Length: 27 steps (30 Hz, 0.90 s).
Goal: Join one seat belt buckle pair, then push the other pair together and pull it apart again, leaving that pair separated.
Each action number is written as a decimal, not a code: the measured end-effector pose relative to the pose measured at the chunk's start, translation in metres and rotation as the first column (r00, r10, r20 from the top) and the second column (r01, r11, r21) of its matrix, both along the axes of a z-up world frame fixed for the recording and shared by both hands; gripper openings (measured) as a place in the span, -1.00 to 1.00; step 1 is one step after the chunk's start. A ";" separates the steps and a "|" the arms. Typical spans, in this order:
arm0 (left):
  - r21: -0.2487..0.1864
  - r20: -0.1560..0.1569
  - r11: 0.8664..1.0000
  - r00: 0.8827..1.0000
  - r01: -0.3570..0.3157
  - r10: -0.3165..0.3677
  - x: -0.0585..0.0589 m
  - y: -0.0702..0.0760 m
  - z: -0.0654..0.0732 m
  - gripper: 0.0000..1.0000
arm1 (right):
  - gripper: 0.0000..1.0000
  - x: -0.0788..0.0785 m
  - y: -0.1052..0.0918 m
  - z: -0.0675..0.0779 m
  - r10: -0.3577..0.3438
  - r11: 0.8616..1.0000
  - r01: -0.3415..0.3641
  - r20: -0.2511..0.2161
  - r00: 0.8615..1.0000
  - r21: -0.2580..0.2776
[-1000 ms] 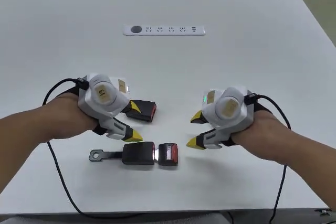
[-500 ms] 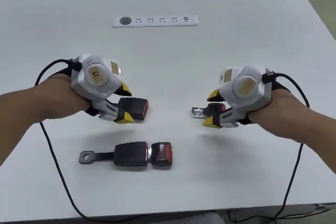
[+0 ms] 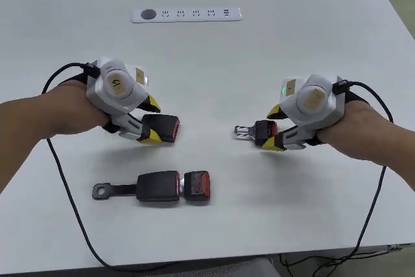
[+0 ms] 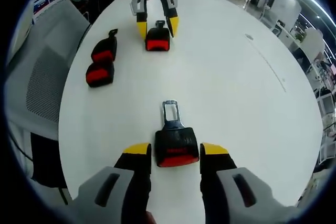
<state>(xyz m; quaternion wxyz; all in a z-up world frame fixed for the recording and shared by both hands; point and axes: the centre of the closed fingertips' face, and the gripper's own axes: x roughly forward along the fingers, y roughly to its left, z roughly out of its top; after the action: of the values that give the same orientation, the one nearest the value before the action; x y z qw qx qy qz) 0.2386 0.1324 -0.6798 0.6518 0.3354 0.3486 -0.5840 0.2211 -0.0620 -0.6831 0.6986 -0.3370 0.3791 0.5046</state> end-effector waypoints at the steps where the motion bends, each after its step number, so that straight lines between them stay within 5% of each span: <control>1: -0.001 0.007 1.000 1.000 0.003 -0.003 0.001 0.000 0.000 -0.24 | -0.32 0.000 0.000 0.001 0.003 1.000 -0.003 -0.003 1.000 -0.002; 8: 0.032 0.034 0.999 0.999 0.029 -0.031 -0.001 0.003 -0.002 -0.29 | -0.33 0.002 0.000 -0.007 0.039 0.999 -0.039 -0.011 0.999 -0.002; 27: 0.000 0.022 1.000 1.000 -0.015 0.015 0.002 0.003 -0.007 -0.33 | -0.34 0.004 0.002 -0.011 0.096 0.995 -0.096 -0.021 0.995 0.015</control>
<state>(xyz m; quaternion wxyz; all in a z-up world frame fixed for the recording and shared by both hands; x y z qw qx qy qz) 0.2406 0.1352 -0.6872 0.6601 0.3394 0.3440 -0.5751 0.2256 -0.0597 -0.6942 0.6717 -0.3447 0.3664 0.5438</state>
